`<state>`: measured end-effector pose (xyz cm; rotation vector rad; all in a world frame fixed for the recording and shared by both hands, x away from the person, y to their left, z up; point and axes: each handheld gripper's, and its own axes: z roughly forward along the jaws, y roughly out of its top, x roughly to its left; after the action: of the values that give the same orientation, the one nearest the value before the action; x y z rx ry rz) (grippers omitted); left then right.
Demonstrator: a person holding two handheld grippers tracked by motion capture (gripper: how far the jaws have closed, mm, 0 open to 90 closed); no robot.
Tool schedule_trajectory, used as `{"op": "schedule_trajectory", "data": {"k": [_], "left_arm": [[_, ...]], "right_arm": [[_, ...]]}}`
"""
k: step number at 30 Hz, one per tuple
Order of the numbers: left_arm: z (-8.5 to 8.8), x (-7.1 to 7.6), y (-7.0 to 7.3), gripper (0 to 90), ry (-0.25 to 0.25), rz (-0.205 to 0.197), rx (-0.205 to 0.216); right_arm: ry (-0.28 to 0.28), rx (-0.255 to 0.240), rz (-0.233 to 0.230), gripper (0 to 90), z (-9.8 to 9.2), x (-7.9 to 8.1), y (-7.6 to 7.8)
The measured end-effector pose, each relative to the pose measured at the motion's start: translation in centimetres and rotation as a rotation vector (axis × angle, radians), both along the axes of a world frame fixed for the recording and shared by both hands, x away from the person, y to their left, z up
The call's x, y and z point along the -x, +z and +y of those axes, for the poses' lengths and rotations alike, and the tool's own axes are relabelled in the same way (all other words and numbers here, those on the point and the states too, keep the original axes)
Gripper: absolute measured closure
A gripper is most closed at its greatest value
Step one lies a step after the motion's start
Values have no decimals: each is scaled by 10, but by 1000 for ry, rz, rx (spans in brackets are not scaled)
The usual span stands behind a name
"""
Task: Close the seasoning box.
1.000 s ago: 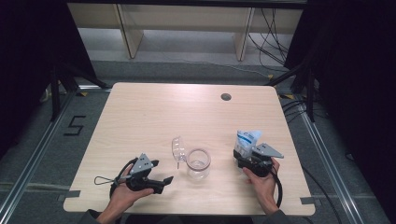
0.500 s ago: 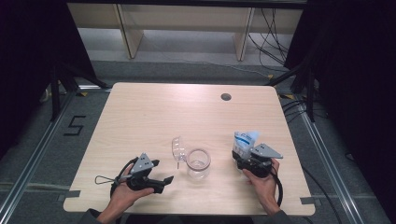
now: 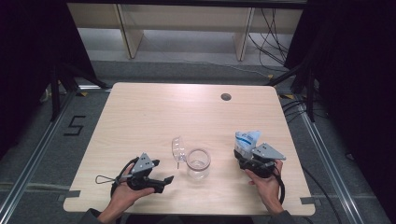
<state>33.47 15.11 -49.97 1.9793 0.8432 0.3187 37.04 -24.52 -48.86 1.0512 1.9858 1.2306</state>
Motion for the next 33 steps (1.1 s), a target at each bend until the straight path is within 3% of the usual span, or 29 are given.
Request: {"op": "schedule_trajectory", "data": {"k": [4,6,9,11,13,15,16,19,21,22,24,27,28,32,33], "left_arm": [[-1,0,-1,172,-10,-6,-1],[-2,-1,-1,177,-3,-17,-1],[-5,-2,-2,188,4,-23,-7],[-6,-4,-3,204,-13,-21,-25],[-6,-4,-3,215,-16,-26,-25],[-8,-4,-4,223,-4,-45,-8],[-8,-6,-3,232,-15,-41,-25],[-12,-7,-4,259,-17,-48,-24],[-14,-8,-5,264,-17,-55,-22],[-15,-10,-4,269,-36,-52,-31],[-18,-11,-4,285,-42,-64,-30],[-21,-12,-4,314,-40,-82,-42],[-22,-13,-4,332,-42,-85,-31],[-24,-15,-5,366,-51,-91,-43],[-25,-16,-5,379,-58,-104,-57]], "right_arm": [[16,8,11,428,6,5,4],[34,42,-31,428,9,5,6],[52,39,-20,428,14,9,9],[75,98,-63,428,17,12,11],[87,109,-64,428,19,16,12],[85,99,-63,428,21,17,12],[94,115,-72,428,22,18,12],[103,130,-75,429,25,18,13],[107,131,-55,428,27,19,13],[116,159,-84,429,27,19,14],[119,163,-79,429,29,20,15],[129,207,-114,429,32,21,17],[128,210,-108,429,34,21,17],[137,255,-125,429,36,21,17],[131,246,-121,430,37,22,16]]}}
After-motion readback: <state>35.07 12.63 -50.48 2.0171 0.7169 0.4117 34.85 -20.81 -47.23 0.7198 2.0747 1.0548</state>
